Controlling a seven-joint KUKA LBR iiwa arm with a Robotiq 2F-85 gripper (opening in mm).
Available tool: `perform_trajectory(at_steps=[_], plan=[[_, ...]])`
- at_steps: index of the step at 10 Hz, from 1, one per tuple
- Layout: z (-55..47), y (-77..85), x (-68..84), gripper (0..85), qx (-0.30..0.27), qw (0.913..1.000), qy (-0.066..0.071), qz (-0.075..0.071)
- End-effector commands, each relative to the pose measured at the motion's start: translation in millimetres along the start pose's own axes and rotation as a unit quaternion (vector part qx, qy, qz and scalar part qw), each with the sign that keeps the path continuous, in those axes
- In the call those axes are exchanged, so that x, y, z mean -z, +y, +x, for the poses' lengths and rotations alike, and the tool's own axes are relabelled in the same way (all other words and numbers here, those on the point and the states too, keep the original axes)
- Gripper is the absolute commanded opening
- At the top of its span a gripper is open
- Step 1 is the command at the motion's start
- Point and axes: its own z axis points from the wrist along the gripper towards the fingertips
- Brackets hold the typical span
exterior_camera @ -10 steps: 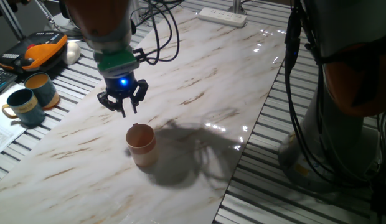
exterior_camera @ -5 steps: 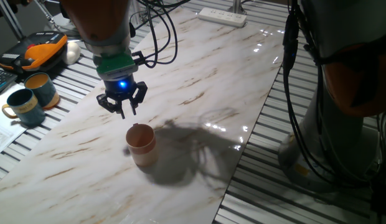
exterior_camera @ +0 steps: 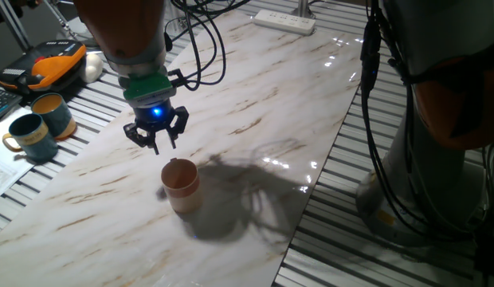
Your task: Pick up the cup
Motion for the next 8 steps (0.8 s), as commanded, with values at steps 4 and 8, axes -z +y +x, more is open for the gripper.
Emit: perform_trajectory(at_steps=[4,8], plan=[[13.7,2.9,-11.7,51.0,-0.005,0.9999,-0.011,0.007],[6.1,-10.1,-9.8,51.0,0.016,0.9999,-0.001,-0.006]])
